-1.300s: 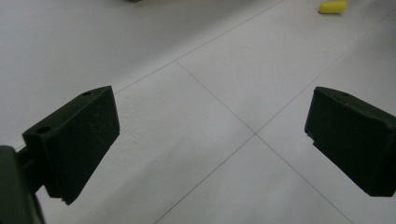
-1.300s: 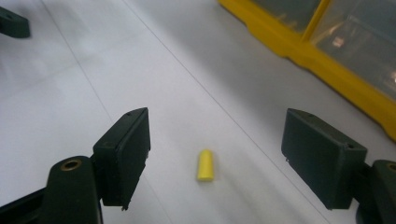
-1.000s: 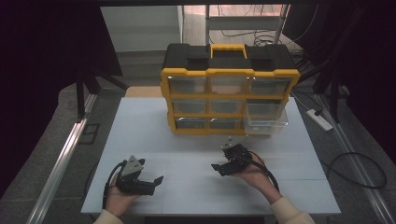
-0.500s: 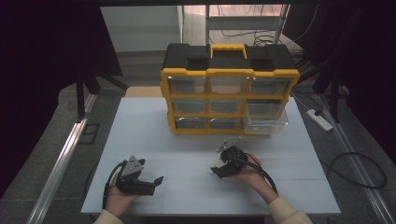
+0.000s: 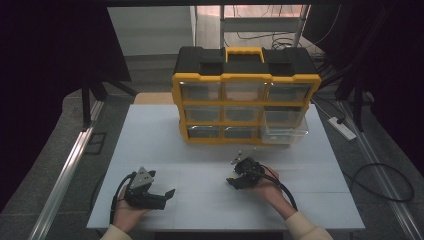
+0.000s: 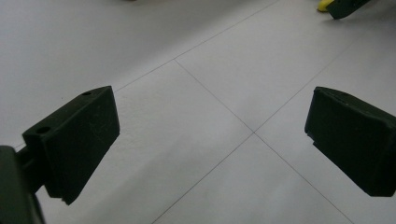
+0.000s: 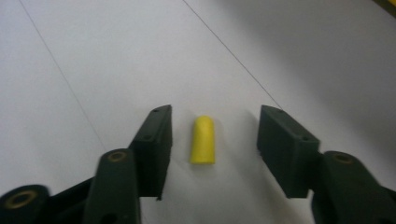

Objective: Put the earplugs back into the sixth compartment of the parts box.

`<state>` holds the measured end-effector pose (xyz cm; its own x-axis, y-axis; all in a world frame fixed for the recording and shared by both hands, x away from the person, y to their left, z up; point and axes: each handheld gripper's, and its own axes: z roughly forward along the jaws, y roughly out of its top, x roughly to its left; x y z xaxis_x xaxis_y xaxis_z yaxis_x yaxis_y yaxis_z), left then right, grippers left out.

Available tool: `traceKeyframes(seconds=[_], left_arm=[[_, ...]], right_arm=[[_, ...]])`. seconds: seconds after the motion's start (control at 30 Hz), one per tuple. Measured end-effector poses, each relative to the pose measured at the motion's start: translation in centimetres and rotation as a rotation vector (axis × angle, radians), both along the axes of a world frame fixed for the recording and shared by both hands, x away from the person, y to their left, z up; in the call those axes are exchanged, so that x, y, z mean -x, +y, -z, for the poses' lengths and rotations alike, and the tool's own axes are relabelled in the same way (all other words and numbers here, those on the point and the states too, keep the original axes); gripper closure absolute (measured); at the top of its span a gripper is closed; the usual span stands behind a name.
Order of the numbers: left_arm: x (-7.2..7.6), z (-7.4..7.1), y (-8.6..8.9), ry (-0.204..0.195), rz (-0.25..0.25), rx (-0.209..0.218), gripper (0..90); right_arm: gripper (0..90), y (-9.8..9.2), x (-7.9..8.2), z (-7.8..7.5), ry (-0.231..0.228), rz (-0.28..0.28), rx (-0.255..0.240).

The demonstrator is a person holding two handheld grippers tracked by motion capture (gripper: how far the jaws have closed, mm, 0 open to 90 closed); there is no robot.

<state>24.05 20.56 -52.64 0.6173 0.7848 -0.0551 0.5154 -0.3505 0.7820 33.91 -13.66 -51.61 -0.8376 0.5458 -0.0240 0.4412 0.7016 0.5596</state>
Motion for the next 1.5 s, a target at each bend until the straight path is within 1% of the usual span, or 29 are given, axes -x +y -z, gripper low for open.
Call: traceKeyframes(seconds=[0.03, 0.07, 0.1, 0.13, 0.17, 0.2, 0.3, 0.33, 0.37, 0.43, 0.53, 0.6, 0.63, 0.77, 0.8, 0.93, 1.0, 1.07, 1.27, 1.5], left_arm=[[0.0, 0.0, 0.0, 0.001, 0.0, 0.001, 2.8], [0.0, 0.0, 0.0, 0.001, 0.0, 0.001, 2.8], [0.0, 0.0, 0.0, 0.001, 0.0, 0.001, 2.8], [0.0, 0.0, 0.0, 0.0, -0.001, 0.0, 2.8], [0.0, 0.0, 0.0, 0.0, -0.001, 0.001, 2.8], [0.0, 0.0, 0.0, 0.0, -0.001, 0.001, 2.8], [0.0, 0.0, 0.0, 0.0, -0.001, 0.001, 2.8], [0.0, 0.0, 0.0, -0.001, -0.001, 0.002, 2.8], [0.0, 0.0, 0.0, 0.0, -0.001, 0.002, 2.8], [0.0, 0.0, 0.0, -0.001, -0.001, 0.002, 2.8], [0.0, 0.0, 0.0, -0.001, -0.001, 0.003, 2.8], [0.0, 0.0, 0.0, -0.001, -0.001, 0.003, 2.8], [0.0, 0.0, 0.0, -0.001, -0.001, 0.003, 2.8], [0.0, 0.0, 0.0, -0.001, -0.001, 0.002, 2.8], [0.0, 0.0, 0.0, -0.001, -0.001, 0.002, 2.8], [0.0, 0.0, 0.0, -0.002, -0.002, 0.002, 2.9], [0.0, 0.0, 0.0, -0.001, -0.002, 0.002, 2.9], [0.0, 0.0, 0.0, -0.003, -0.001, 0.0, 2.9], [0.0, 0.0, 0.0, -0.004, -0.003, 0.003, 2.9], [0.0, -0.1, 0.0, -0.006, -0.004, 0.003, 2.9]], right_arm=[[60.2, 0.0, 0.1, -0.1, 0.003, -0.008, 0.001], [64.3, 0.0, 0.1, -0.1, 0.005, -0.007, -0.002], [64.3, 0.0, 0.1, -0.1, 0.005, -0.007, -0.002], [74.3, -0.1, 0.1, -0.1, 0.014, -0.016, -0.009], [78.6, -0.1, 0.1, -0.1, 0.016, -0.018, -0.011], [79.5, -0.1, 0.1, -0.1, 0.021, -0.021, -0.015], [80.5, -0.2, 0.1, -0.2, 0.028, -0.023, -0.022], [80.7, -0.2, 0.2, -0.2, 0.037, -0.025, -0.035], [80.7, -0.3, 0.2, -0.3, 0.036, -0.029, -0.05], [80.8, -0.4, 0.4, -0.8, 0.013, -0.026, -0.071], [80.7, -0.8, 0.7, -1.7, -0.017, -0.018, -0.119], [80.7, -1.3, 0.9, -2.5, -0.045, -0.017, -0.168], [80.8, -1.5, 1.0, -2.8, -0.054, -0.014, -0.185], [80.8, -2.5, 1.2, -4.2, -0.106, 0.008, -0.264], [80.7, -2.8, 1.3, -4.6, -0.117, 0.014, -0.291], [80.7, -3.4, 1.4, -5.5, -0.142, 0.028, -0.333], [80.7, -3.8, 1.6, -6.2, -0.165, 0.036, -0.351], [80.8, -4.0, 1.7, -6.6, -0.175, 0.042, -0.364], [80.8, -4.7, 2.0, -8.4, -0.222, 0.053, -0.42], [80.7, -5.6, 2.3, -10.3, -0.261, 0.066, -0.477]])
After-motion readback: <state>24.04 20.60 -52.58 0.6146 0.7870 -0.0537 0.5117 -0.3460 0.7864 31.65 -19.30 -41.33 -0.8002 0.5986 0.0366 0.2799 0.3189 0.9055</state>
